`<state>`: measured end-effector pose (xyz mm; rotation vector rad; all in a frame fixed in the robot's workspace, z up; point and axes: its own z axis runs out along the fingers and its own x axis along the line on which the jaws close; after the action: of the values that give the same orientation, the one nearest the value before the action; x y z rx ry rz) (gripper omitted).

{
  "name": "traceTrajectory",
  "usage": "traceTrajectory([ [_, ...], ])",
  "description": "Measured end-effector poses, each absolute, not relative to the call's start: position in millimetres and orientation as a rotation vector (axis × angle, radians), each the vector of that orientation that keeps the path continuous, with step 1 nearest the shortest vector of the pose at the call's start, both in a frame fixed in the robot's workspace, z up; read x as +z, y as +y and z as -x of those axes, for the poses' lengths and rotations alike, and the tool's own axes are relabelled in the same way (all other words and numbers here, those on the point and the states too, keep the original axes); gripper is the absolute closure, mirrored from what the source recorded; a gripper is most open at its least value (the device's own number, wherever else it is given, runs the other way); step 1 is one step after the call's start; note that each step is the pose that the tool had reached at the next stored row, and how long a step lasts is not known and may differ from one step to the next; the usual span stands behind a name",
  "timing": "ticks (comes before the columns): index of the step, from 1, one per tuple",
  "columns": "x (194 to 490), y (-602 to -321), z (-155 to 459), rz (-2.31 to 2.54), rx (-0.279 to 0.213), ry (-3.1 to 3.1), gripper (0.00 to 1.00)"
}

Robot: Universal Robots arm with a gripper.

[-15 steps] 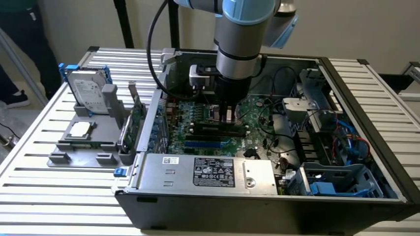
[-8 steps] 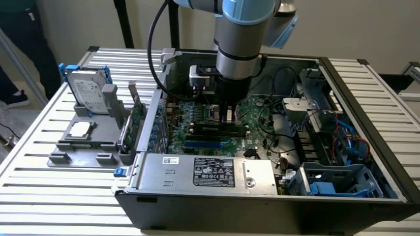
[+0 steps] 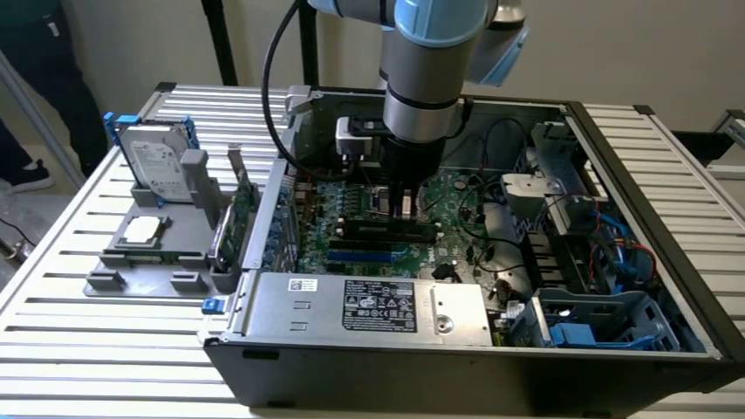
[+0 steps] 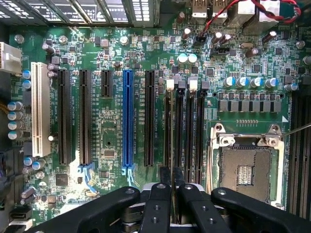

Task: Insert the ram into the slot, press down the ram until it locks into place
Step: 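Insert the ram into the slot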

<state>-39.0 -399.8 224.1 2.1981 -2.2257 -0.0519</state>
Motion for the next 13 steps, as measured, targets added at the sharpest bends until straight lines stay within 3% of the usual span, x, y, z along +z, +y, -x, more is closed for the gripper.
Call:
traceTrajectory([
  [6,223,-400,39,-2.199,-0.053,-2.226,0.85],
  [9,226,-400,39,-2.199,-0.053,-2.226,0.72],
  [13,241,-400,39,-2.199,-0.055,-2.226,0.72],
])
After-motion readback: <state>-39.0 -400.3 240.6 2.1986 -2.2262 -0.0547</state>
